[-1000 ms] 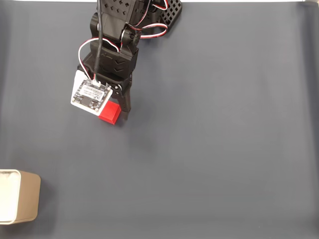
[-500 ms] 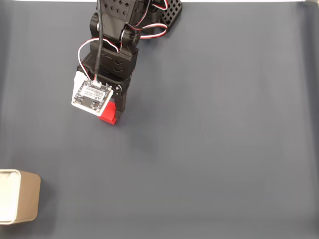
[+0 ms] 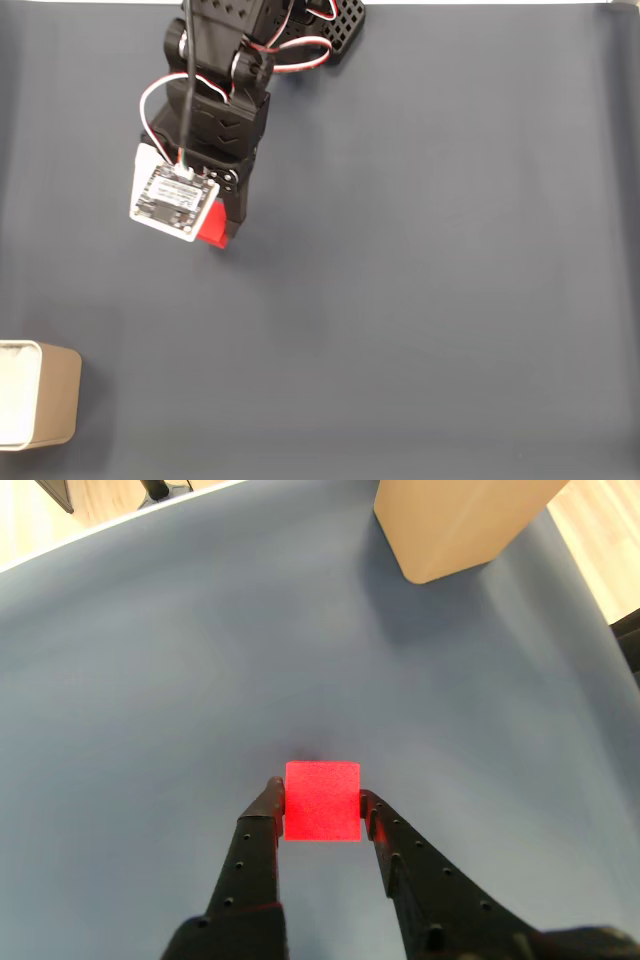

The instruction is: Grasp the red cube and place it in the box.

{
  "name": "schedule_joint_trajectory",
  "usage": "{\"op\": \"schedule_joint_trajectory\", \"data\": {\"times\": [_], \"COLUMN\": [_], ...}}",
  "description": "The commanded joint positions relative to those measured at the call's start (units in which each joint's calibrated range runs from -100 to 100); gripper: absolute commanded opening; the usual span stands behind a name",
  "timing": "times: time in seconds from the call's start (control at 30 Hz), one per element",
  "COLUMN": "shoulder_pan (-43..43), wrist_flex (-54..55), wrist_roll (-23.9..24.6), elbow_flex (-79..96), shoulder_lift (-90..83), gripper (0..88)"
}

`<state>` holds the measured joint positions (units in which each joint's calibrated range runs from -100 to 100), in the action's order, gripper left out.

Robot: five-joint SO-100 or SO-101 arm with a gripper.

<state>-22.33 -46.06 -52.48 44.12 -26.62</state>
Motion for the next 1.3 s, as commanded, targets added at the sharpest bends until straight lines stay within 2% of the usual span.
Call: {"op": "schedule_joint_trajectory", "data": {"times": [0.0,0.37,0.4,0.67,1.27], "shoulder_pan": [0.4,-2.2,-2.7,-4.2,-7.2], "wrist_flex": [-3.1,-7.6,-9.9,-10.8,-10.9], "wrist_roll": [1.1,2.0,2.6,3.2,4.1], "elbow_flex": [-9.1,-26.3,-35.6,-51.6,-72.7], "shoulder_lift": [-0.8,5.2,10.0,19.7,35.9], "gripper": [0.0,0.0,0.0,0.0,0.0]}}
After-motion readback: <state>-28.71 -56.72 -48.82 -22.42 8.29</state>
